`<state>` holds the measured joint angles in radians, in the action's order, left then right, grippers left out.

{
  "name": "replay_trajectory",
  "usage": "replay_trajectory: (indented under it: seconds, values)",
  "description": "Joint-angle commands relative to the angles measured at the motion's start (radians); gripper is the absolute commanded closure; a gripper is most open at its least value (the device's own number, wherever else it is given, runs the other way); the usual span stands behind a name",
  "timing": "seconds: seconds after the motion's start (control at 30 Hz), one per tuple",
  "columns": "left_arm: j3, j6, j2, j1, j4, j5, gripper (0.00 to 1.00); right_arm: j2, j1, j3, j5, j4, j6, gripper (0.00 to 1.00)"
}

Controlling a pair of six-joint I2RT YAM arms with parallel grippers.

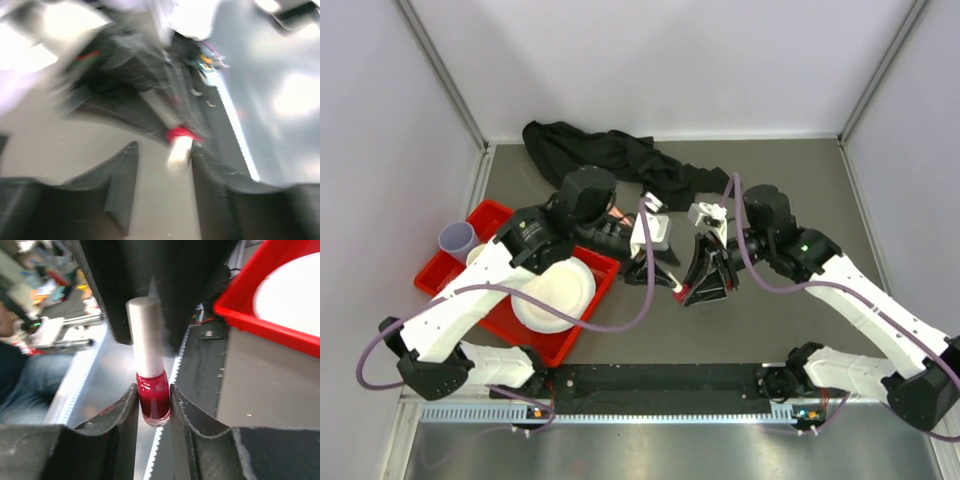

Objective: Paint the nails

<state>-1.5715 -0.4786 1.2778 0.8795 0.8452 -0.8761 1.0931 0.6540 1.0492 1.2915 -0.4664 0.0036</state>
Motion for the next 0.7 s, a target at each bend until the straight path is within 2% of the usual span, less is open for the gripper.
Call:
replay_trajectory:
  seconds: [0.0, 0.03, 0.1, 0.17, 0.3, 0.43, 0.57, 0.67]
  values:
    - [0.082, 0.225, -0.125, -0.085, -0.363, 0.193, 0.42, -0.096, 0.026, 0.003, -0.214, 0.078, 0.027, 1.0]
    - [0.109, 0.263, -0.177, -0.102, -0.417, 0.227, 0.33, -0.113, 0.027, -0.012, -0.253, 0.093, 0.039, 1.0]
    - [0.175, 0.369, -0.218, -0.105, -0.532, 0.343, 0.26, -0.151, 0.027, -0.029, -0.363, 0.139, 0.058, 1.0]
    - [0.202, 0.456, -0.245, -0.105, -0.578, 0.387, 0.22, -0.165, 0.027, -0.044, -0.428, 0.159, 0.084, 1.0]
    - [0.231, 0.65, -0.25, -0.105, -0.664, 0.503, 0.23, -0.197, 0.026, -0.072, -0.594, 0.23, 0.127, 1.0]
    - [0.286, 0.816, -0.242, -0.105, -0.782, 0.511, 0.27, -0.226, 0.027, -0.066, -0.754, 0.271, 0.185, 1.0]
    - [0.327, 0.925, -0.209, -0.105, -0.868, 0.494, 0.29, -0.256, 0.026, -0.054, -0.807, 0.311, 0.222, 1.0]
    - [0.332, 0.975, -0.178, -0.108, -0.928, 0.453, 0.32, -0.265, 0.027, -0.04, -0.77, 0.34, 0.256, 1.0]
